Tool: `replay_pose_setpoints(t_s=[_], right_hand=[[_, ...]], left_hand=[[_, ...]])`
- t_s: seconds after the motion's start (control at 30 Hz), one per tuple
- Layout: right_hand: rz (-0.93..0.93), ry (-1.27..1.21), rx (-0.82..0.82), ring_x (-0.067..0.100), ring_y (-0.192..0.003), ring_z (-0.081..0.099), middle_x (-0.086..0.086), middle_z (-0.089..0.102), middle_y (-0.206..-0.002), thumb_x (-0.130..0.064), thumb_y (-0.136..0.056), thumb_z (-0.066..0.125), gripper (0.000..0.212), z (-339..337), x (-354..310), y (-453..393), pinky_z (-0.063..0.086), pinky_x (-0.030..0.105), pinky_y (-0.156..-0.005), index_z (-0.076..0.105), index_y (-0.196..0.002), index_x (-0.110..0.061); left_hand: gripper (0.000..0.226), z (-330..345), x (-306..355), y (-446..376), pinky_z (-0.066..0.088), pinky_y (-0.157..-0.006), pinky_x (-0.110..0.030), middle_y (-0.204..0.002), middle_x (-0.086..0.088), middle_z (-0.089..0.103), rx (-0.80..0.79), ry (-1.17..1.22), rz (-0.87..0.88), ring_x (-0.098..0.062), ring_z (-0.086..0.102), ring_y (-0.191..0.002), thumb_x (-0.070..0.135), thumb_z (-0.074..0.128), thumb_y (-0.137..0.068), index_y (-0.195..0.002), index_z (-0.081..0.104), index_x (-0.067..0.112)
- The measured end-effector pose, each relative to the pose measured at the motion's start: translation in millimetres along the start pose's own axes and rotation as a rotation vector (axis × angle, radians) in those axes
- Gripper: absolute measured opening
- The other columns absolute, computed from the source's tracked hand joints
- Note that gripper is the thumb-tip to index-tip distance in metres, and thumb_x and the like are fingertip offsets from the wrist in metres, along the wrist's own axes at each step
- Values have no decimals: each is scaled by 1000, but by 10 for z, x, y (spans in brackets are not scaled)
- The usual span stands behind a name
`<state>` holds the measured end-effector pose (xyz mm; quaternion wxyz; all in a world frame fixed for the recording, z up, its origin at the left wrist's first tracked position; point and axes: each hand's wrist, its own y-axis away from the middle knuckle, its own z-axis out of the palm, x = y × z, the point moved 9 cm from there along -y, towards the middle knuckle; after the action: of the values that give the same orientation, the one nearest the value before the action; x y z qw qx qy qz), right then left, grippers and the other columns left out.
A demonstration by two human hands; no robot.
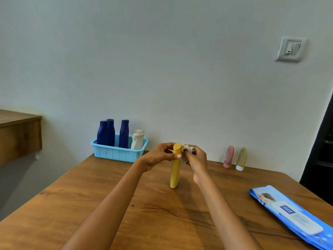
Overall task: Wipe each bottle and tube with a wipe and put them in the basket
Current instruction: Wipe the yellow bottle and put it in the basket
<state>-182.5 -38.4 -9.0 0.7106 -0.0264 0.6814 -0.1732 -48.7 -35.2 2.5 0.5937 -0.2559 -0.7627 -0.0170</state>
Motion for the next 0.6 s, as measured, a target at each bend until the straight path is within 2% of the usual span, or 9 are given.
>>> replay_pose_setpoints(t_s=[0.07,0.17,0.2,0.27,0.33,0.37,0.43,0.5,0.6], right_hand=[[-54,34,37,20,-91,63,2,68,-95,-17,-86,66,7,-21,-59,13,55,34,-74,66,-93,-18],[-157,39,113,17,-86,63,-3,66,-91,-17,-83,69,9,-124,-244,29,55,31,-68,65,-89,-24],[-186,29,127,16,-85,64,-4,67,-89,-15,-83,69,12,-145,-312,35,55,29,-65,66,-86,-26],[-232,7,146,11,-85,64,-5,68,-92,-9,-85,65,18,-154,-428,53,52,21,-62,67,-87,-27],[-263,-13,151,6,-90,62,-5,68,-100,-8,-88,62,17,-116,-527,86,51,17,-67,69,-96,-22],[-275,-27,133,7,-94,62,-4,68,-103,-10,-89,60,18,-71,-567,101,52,18,-72,68,-102,-19],[-298,-32,59,9,-100,61,-4,66,-110,-18,-90,58,22,68,-636,146,51,19,-78,67,-111,-17],[-351,37,-6,8,-104,59,-5,63,-115,-26,-92,58,25,192,-703,204,49,16,-80,65,-115,-18],[-464,145,-47,5,-105,60,-5,65,-116,-26,-92,59,27,261,-803,284,49,15,-85,66,-115,-16]], left_hand=[[34,-25,8,15,49,-93,-28,-115,-2,64,16,26,13,-16,59,-109,21,66,-85,-118,60,22],[27,-101,43,47,52,-83,-23,-107,1,65,59,165,51,-14,60,-102,26,64,-84,-111,62,25],[33,-135,66,51,53,-83,-24,-107,-1,64,76,256,70,-15,60,-102,29,65,-82,-114,61,22],[59,-182,111,56,52,-88,-31,-109,-4,64,87,475,105,-17,61,-103,38,76,-72,-122,58,13],[83,-190,158,55,48,-94,-40,-108,-5,68,72,608,136,-18,63,-101,49,86,-53,-122,57,13],[88,-178,177,51,47,-95,-41,-108,-6,68,63,623,144,-19,64,-101,51,87,-48,-121,58,13],[88,-132,192,47,52,-90,-37,-107,-6,68,51,619,145,-18,64,-99,51,88,-46,-119,58,12],[80,-75,214,48,55,-80,-30,-99,-3,70,35,618,156,-15,66,-93,49,87,-52,-115,59,9],[71,-58,249,61,55,-75,-29,-90,-1,70,36,629,169,-12,65,-87,49,86,-54,-107,62,9]])
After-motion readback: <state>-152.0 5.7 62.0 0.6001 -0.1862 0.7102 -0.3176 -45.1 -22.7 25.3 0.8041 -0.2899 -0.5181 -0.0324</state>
